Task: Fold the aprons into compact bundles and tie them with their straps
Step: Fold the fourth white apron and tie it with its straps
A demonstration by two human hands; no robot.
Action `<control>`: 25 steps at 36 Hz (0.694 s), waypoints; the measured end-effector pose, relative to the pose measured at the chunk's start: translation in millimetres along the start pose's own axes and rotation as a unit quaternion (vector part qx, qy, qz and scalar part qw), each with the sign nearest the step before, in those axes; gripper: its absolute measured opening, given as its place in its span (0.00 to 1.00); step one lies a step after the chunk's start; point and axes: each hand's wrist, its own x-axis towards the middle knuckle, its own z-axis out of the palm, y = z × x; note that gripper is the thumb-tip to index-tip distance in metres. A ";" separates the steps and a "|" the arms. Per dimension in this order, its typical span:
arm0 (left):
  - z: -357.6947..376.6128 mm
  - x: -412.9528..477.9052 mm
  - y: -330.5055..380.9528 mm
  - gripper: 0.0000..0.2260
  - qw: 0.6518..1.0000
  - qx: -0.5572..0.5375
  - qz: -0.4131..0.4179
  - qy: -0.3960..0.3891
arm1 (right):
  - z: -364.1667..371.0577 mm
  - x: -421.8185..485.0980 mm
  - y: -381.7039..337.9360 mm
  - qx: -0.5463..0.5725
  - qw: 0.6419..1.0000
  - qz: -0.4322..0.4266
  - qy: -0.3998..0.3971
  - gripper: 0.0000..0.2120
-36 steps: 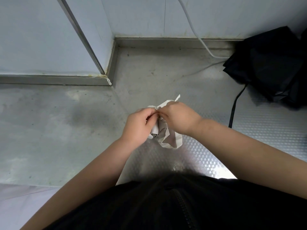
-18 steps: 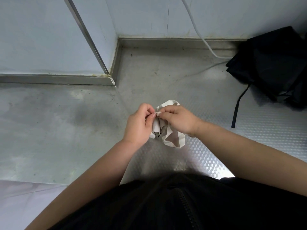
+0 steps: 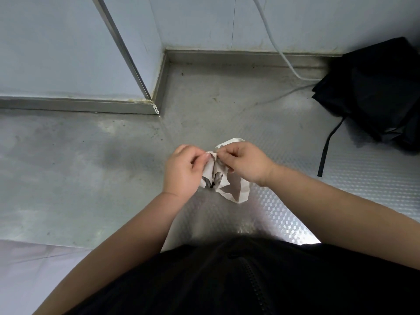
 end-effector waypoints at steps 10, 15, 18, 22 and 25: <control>-10.4 -13.2 -6.4 0.04 0.992 0.054 -0.075 -0.080 | -5.9 1.2 21.2 -0.183 0.982 0.010 0.044 0.13; -7.5 -9.9 1.9 0.44 0.959 -0.072 -0.194 -0.195 | -3.6 2.6 15.3 0.043 0.997 0.071 -0.009 0.15; -0.6 -7.6 13.4 0.47 0.961 -0.026 -0.133 -0.240 | -4.0 -3.1 9.7 0.089 0.993 0.069 -0.033 0.14; 4.1 -5.1 20.3 0.38 0.963 0.089 -0.072 -0.243 | -8.3 -8.8 4.7 0.168 0.981 0.077 -0.054 0.12; 2.9 -3.7 23.5 0.25 0.974 0.056 -0.112 -0.191 | -13.1 -16.3 -1.4 0.187 0.977 0.087 -0.055 0.04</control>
